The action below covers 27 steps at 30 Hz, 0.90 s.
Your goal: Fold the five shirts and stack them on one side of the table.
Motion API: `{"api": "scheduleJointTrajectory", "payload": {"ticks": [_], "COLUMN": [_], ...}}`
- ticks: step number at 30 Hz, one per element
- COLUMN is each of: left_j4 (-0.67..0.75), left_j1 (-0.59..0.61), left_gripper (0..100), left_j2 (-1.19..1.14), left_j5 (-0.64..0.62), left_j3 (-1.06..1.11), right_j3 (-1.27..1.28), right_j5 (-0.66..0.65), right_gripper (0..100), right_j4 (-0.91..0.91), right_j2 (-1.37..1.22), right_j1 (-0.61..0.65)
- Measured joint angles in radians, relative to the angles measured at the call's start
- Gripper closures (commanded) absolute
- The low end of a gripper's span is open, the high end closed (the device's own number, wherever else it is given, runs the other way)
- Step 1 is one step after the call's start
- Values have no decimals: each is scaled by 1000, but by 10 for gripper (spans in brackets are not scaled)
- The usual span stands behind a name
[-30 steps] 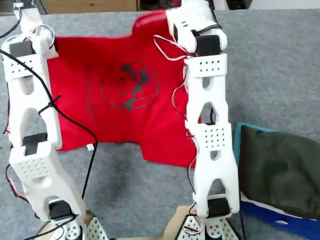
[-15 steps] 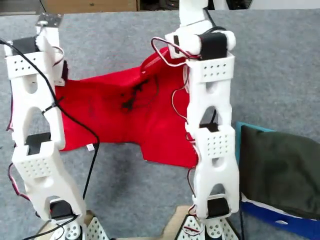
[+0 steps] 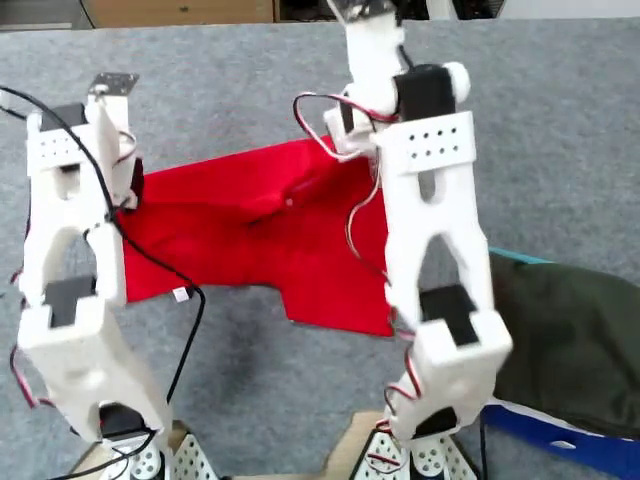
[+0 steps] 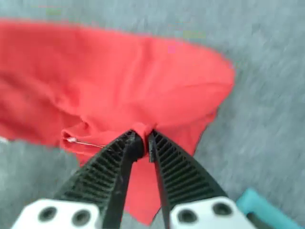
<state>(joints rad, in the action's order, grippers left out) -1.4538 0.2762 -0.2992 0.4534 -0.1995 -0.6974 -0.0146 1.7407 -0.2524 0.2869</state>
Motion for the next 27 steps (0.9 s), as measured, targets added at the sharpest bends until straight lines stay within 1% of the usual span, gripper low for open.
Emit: {"api": "scheduleJointTrajectory", "payload": {"ticks": [2,6,8,12,16,21,24,27], "left_j4": [86,278,327,321,275,213,210,227], "left_j1": [-5,5,8,6,9,11,15,18], "left_gripper": [982,982,982,982,982,982,982,982], "left_j2": [117,367,462,565,628,701,753,792], "left_j5": [-3,-77,-95,-106,-106,-64,-35,-29], "left_j3": [163,488,612,717,733,789,856,931], "right_j3": [153,466,623,890,1086,1263,1353,1419], "right_j5": [8,28,37,38,61,68,68,68], "right_gripper": [994,994,994,994,994,994,994,994], "right_j4": [-41,-155,-215,-290,-301,-298,-298,-330], "right_j2": [83,247,331,506,674,847,924,959], "right_j1": [6,8,6,6,6,6,6,-26]}}
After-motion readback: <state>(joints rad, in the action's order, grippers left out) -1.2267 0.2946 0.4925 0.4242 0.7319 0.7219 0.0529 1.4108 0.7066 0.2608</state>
